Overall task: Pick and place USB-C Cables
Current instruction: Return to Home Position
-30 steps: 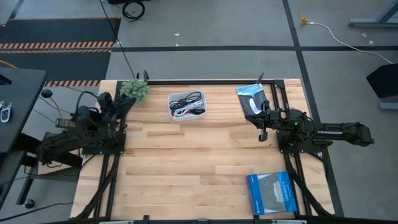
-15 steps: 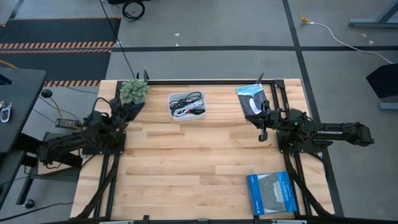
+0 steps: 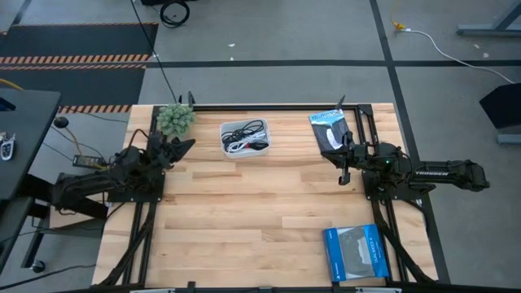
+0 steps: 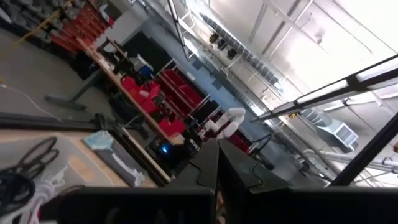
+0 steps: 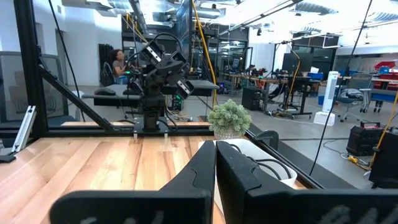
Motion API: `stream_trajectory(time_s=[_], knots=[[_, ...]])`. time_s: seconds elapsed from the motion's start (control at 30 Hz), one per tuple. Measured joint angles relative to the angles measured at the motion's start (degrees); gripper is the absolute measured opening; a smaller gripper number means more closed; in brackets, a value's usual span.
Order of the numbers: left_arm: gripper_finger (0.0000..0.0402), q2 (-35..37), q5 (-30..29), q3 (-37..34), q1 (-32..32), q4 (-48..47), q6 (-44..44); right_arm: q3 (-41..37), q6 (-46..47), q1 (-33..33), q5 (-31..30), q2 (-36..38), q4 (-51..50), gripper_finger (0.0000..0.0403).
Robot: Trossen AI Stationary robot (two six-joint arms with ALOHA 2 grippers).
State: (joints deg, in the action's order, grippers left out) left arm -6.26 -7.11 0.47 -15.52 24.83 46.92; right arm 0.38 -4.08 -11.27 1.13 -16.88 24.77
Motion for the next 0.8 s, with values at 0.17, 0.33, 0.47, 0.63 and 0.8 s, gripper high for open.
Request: stream_trajectory(time_s=[0.17,0.33,0.47,0.63,0.8], knots=[[0.0011,-0.09,-4.54,0.00,5.64,-0.76,-0.68,-0.02,-0.01,0.00,0.00,0.01,-0.02,0.0020],[0.0011,-0.09,-10.38,-0.02,11.68,-0.76,-1.67,0.00,-0.02,0.00,0.01,0.01,-0.01,0.0020],[0.0011,-0.09,-13.72,-0.02,15.84,-0.86,-1.75,-0.02,0.00,0.00,0.00,0.00,0.00,0.0020],[0.0011,-0.09,-17.84,-0.02,20.47,-0.84,-2.48,-0.01,-0.01,0.00,0.01,0.00,0.00,0.0020],[0.0011,-0.09,-22.17,-0.04,24.19,-0.88,-4.09,0.00,-0.02,-0.02,0.01,0.02,0.00,0.0020]])
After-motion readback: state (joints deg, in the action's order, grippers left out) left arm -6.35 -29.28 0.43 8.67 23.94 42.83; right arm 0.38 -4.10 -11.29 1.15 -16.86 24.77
